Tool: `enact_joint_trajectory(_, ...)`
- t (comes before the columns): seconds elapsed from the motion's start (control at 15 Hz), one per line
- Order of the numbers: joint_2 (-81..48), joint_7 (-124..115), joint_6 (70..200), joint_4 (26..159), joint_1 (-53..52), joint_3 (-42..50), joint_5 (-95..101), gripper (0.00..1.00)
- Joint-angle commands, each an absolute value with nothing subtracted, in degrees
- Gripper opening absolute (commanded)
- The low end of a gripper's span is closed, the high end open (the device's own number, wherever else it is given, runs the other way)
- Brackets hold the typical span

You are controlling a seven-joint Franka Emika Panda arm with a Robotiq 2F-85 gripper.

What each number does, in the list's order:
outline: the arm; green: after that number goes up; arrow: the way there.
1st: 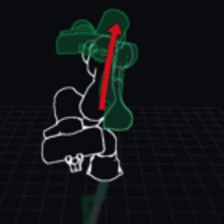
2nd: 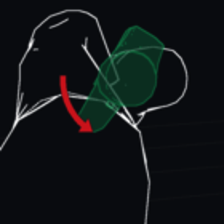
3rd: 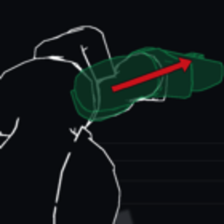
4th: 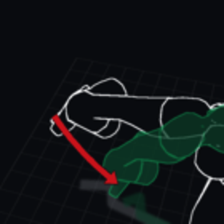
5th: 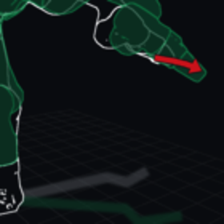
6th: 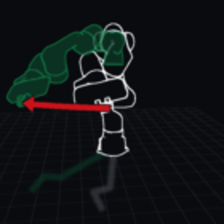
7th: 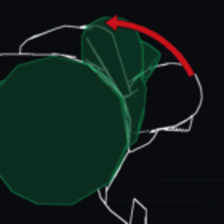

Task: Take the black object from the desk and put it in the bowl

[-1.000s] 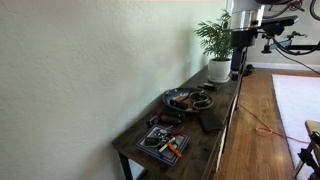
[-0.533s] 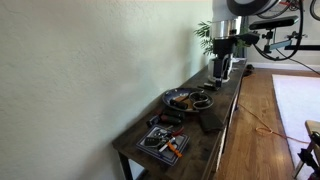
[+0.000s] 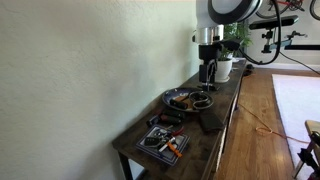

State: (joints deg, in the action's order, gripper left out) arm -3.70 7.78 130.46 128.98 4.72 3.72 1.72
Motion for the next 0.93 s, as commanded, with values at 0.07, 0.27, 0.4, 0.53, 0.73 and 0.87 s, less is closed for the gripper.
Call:
enact_joint_trajectory(0.07,-3.68,7.79,130.31,128.89,4.63,3.86,1.71,1.00)
enact_joint_trajectory(0.27,-3.69,7.79,130.31,128.89,4.63,3.86,1.71,1.00)
enact_joint_trajectory(0.4,-4.69,7.02,130.71,128.20,4.22,3.49,1.88,1.00)
enact_joint_trajectory(0.53,-5.66,6.20,132.06,127.71,3.84,3.03,2.13,1.00)
enact_joint_trajectory(0.73,-7.88,4.78,133.03,125.87,3.07,2.28,3.32,1.00)
enact_joint_trajectory(0.87,-9.87,4.49,133.84,124.21,2.46,1.98,4.14,1.00)
